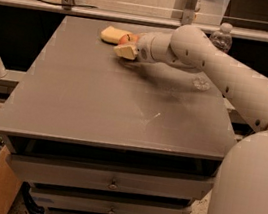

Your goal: Move apple near sponge

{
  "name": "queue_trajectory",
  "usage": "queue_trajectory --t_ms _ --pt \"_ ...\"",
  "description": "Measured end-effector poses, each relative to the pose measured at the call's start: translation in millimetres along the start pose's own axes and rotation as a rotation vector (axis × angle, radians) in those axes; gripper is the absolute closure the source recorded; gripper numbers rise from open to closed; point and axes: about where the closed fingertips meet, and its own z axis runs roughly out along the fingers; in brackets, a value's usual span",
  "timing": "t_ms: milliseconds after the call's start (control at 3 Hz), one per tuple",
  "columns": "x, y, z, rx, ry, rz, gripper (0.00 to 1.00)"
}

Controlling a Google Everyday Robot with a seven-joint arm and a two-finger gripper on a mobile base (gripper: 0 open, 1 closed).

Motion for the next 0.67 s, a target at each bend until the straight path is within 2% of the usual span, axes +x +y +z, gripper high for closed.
queue_trajectory --t_ms 333,667 --pt "-0.3 0.0 -0.1 0.000 0.000 0.000 0.00" --pt "-2.6 10.5 0.1 -0.018 -0.013 0.004 0.00"
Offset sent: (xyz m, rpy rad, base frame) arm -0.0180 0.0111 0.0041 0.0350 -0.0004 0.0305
